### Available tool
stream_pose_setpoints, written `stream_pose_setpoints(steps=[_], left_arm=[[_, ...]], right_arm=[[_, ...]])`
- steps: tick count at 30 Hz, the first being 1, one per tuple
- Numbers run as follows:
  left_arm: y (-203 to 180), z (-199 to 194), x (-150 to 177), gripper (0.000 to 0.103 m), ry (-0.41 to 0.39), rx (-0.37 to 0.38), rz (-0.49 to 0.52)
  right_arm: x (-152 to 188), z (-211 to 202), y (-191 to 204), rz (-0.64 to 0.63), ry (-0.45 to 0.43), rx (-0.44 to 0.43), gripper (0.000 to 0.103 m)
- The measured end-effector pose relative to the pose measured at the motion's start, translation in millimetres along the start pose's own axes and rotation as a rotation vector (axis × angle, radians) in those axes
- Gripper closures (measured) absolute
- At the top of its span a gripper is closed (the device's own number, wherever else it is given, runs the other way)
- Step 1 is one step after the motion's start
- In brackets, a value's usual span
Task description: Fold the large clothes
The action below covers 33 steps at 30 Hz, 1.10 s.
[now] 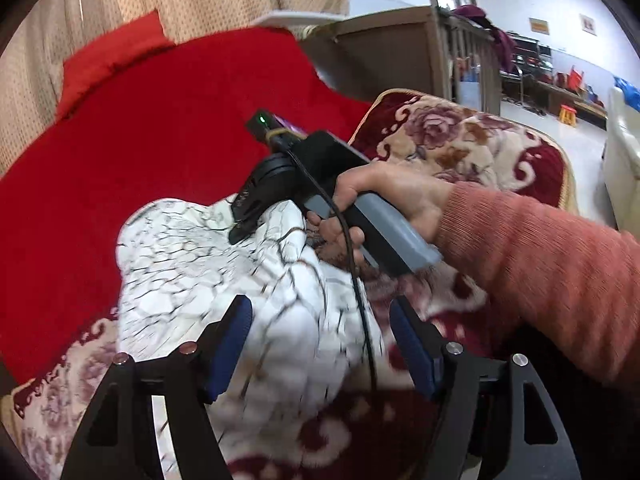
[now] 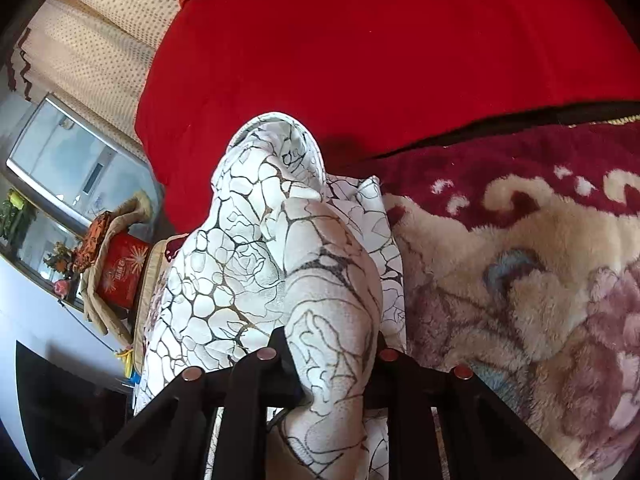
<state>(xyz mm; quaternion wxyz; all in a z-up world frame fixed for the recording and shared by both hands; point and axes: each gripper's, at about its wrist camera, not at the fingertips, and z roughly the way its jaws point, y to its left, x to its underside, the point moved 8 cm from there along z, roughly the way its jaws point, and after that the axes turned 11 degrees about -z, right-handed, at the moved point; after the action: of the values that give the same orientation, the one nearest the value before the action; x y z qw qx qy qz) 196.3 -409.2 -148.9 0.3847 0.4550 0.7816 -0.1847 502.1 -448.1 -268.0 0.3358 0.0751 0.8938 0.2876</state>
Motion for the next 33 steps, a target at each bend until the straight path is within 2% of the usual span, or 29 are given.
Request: stream_pose_setpoints(steps=[3, 5, 7, 8, 10, 12, 13, 15, 18, 21, 22, 23, 25, 26, 27, 30, 31, 33], left_arm=[[26, -26, 0, 0.03, -0.014, 0.003, -0.035], [57, -40, -2, 0.029, -0.049, -0.061, -0.076], [105, -45, -6, 0.026, -0.068, -0.129, -0.18], [124, -42, -7, 0.025, -0.073, -0.134, -0.241], [173, -30, -3, 0.025, -0.076, -0.145, -0.393], [198, -8, 9, 0.025, -0.049, -0.15, -0.484], [207, 12, 24, 0.025, -0.012, -0.123, -0.533], [209, 45, 50, 0.024, 0.077, -0.055, -0.611], [204, 57, 55, 0.024, 0.086, 0.014, -0.682], [191, 58, 46, 0.024, 0.073, -0.001, -0.615], [190, 61, 48, 0.024, 0.081, 0.018, -0.628], [192, 61, 51, 0.024, 0.087, 0.022, -0.648], [194, 63, 53, 0.024, 0.091, 0.028, -0.677], [195, 63, 53, 0.024, 0.091, 0.028, -0.679], [197, 63, 54, 0.024, 0.092, 0.026, -0.683], [202, 63, 56, 0.024, 0.09, 0.03, -0.703], [201, 59, 57, 0.024, 0.09, 0.034, -0.712], [203, 57, 58, 0.023, 0.096, 0.057, -0.724]], right_arm=[[4, 2, -1, 0.022, -0.013, -0.004, 0.075], [10, -5, -7, 0.037, -0.021, -0.01, 0.073], [18, -10, -15, 0.029, -0.022, 0.019, 0.065], [20, -12, -15, 0.019, -0.022, 0.039, 0.062], [26, -15, -17, 0.014, -0.023, 0.084, 0.047], [31, -19, -18, 0.011, -0.025, 0.108, 0.046], [33, -22, -17, 0.011, -0.028, 0.117, 0.046], [34, -31, -15, 0.001, -0.037, 0.154, 0.046], [34, -67, -4, -0.075, -0.086, 0.284, 0.046], [31, -111, 21, -0.161, -0.192, 0.411, 0.046], [33, -124, 35, -0.192, -0.234, 0.415, 0.046], [36, -134, 54, -0.223, -0.271, 0.374, 0.046], [46, -139, 88, -0.26, -0.291, 0.267, 0.051], [54, -136, 105, -0.282, -0.286, 0.228, 0.055], [61, -130, 117, -0.299, -0.272, 0.2, 0.063], [90, -103, 137, -0.318, -0.166, 0.127, 0.066], [102, -94, 136, -0.325, -0.121, 0.142, 0.07], [125, -82, 118, -0.352, -0.034, 0.267, 0.071]])
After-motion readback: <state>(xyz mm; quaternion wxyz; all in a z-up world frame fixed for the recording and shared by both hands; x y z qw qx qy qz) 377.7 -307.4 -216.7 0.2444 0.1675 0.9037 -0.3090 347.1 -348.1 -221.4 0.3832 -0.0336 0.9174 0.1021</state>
